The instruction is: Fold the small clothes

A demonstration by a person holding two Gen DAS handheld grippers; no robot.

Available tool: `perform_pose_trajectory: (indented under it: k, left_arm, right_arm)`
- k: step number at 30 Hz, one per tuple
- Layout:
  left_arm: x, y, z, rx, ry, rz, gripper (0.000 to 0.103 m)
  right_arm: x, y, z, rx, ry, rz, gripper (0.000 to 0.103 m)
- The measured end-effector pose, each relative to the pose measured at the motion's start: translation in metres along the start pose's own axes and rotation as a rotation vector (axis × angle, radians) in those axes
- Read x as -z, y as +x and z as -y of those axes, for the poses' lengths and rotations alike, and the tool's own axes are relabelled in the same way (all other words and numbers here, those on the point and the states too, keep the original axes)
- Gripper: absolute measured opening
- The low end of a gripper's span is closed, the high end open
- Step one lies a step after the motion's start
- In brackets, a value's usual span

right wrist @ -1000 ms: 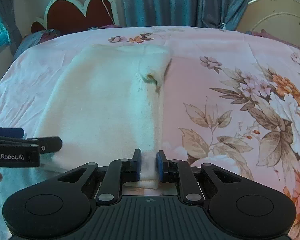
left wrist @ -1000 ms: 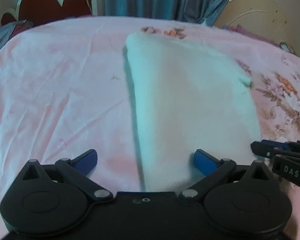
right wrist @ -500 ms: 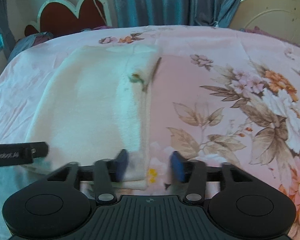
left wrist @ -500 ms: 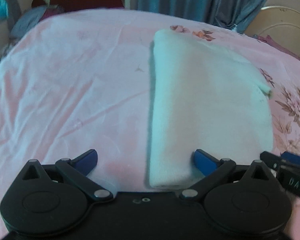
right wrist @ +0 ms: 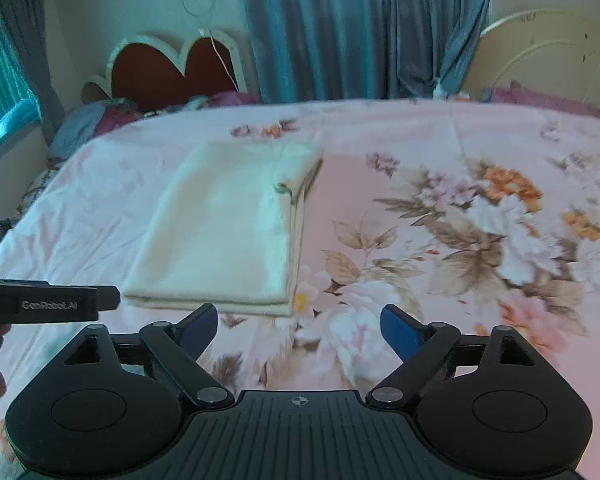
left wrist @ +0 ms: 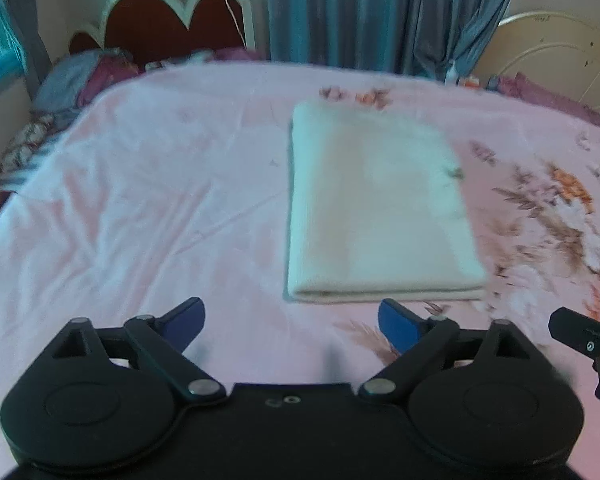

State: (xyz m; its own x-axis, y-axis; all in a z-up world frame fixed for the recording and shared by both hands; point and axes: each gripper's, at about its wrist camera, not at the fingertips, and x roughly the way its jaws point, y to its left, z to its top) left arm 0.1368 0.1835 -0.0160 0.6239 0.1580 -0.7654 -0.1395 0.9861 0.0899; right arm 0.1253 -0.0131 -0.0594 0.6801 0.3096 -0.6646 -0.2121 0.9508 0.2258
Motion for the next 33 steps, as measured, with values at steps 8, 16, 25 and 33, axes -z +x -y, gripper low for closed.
perform_pose_trajectory:
  k: [8,16,25,33]
  left_arm:
    - [0.035,-0.097,0.004,0.01,-0.041,0.087,0.096]
    - [0.065,-0.159,0.01,0.025,-0.045,0.15,0.1]
    - [0.08,-0.192,0.007,0.022,-0.049,0.202,0.101]
    - [0.087,-0.202,0.0,0.015,-0.057,0.222,0.102]
  right_arm:
    - [0.023,-0.103,-0.014,0.008,-0.041,0.127,0.101]
    - [0.041,-0.177,-0.023,-0.012,-0.044,0.241,0.102]
    - [0.05,-0.208,-0.029,-0.021,-0.037,0.296,0.102]
    - [0.051,-0.219,-0.035,-0.035,-0.033,0.321,0.102]
